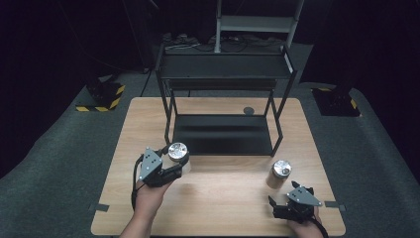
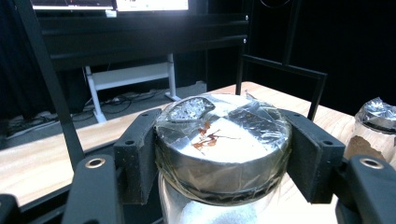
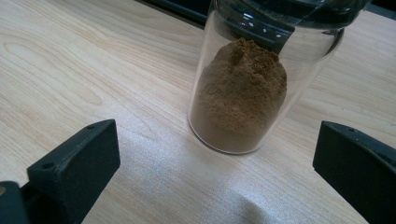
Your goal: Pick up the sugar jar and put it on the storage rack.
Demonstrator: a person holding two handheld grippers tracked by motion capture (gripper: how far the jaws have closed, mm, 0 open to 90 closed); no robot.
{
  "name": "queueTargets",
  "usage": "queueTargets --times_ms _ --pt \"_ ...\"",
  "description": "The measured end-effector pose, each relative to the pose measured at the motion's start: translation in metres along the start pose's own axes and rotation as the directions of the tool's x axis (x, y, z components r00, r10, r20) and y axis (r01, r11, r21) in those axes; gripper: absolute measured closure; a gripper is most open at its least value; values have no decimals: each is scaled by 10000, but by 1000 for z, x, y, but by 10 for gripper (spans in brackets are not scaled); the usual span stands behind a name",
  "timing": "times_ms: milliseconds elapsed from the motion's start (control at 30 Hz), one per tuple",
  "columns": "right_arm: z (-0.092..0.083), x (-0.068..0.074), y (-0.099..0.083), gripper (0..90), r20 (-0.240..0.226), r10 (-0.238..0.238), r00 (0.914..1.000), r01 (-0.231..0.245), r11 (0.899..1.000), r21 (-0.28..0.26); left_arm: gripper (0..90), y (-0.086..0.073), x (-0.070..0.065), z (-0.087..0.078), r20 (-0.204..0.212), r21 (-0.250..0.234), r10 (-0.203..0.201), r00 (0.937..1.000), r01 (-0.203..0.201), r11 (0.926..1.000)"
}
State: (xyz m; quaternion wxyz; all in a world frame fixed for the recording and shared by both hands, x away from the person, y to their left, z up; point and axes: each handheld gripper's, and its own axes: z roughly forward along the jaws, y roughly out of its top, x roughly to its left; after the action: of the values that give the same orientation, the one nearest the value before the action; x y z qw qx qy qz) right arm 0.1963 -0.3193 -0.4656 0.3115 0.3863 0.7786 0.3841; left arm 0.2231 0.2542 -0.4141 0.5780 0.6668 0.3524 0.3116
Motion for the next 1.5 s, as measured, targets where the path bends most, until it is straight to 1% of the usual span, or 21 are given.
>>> queueTargets --times_ms 133,167,267,467,600,867,967,1167,1300,1400,1500 --pt "0 2 1 0 46 -131 9999 131 9999 39 344 4 0 0 28 -70 -9 10000 10 10000" --pt "0 3 1 0 77 -144 9999 144 9999 27 344 7 -1 1 39 -63 68 10000 -68 10000" --pt "0 2 1 0 60 -123 9999 122 9999 51 344 12 -1 1 68 -75 133 9999 -132 9999" --pt "1 2 2 0 19 -84 10000 84 9999 101 344 20 -1 1 7 -172 92 10000 -92 9998" --pt "1 -1 3 0 -71 -17 10000 18 9999 145 344 24 -1 1 -19 -283 138 9999 -139 9995" --pt "1 0 3 0 -62 -97 9999 98 9998 143 344 37 1 5 29 -417 257 9997 -256 9988" --pt "1 0 3 0 -67 -47 10000 48 9999 146 344 42 1 6 22 -578 183 9998 -182 9982" --pt "1 -1 2 0 -101 -32 9999 33 9999 127 344 50 2 10 27 -682 245 9997 -243 9974" --pt "1 -2 2 0 -112 -18 9999 20 9999 119 344 54 2 11 45 -785 206 9998 -202 9967" --pt "1 -2 2 0 -123 -27 9999 28 9999 106 344 59 3 13 47 -826 274 9996 -269 9962" --pt "1 -2 2 0 -128 -27 9999 29 9999 101 344 66 4 16 48 -959 225 9997 -219 9952"
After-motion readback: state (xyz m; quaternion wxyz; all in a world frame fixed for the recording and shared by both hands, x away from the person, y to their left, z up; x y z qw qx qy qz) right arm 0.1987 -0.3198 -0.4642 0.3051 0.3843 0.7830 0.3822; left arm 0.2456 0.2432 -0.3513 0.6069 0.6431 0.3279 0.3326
